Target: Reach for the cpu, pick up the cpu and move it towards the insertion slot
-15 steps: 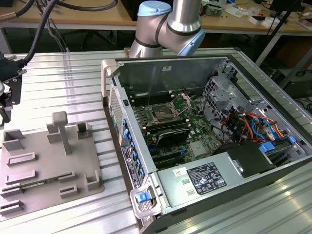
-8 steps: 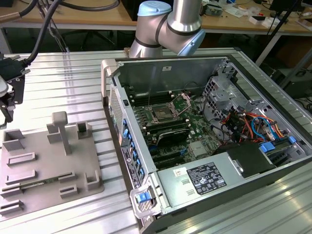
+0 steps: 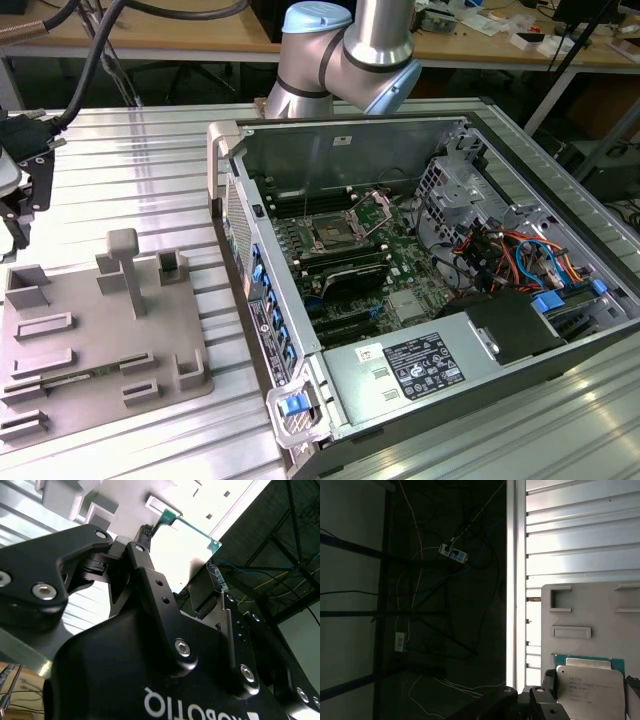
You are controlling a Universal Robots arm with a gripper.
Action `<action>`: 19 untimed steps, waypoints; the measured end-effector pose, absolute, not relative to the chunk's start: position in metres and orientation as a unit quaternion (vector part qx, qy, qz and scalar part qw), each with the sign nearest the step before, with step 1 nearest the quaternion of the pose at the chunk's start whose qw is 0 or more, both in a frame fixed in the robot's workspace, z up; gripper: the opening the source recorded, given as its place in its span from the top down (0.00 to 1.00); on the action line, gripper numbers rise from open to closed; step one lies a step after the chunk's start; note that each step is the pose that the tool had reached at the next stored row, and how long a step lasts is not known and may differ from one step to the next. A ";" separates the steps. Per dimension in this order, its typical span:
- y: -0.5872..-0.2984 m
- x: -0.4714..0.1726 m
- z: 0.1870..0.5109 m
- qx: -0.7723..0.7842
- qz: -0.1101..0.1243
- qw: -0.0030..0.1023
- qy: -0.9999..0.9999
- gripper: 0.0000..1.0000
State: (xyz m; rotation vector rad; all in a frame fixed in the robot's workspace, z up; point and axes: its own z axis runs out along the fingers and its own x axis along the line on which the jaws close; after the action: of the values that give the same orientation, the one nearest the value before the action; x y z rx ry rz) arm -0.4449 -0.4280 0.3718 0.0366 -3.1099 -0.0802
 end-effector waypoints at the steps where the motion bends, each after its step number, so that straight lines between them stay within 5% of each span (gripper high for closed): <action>1: -0.428 -0.445 0.372 0.012 -0.026 0.015 -0.999 0.45; 19: -0.428 -0.438 0.372 0.012 -0.024 0.015 -1.000 0.45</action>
State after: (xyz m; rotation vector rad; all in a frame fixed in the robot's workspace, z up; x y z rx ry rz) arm -0.4379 -0.4280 0.3722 0.0366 -3.1098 -0.0759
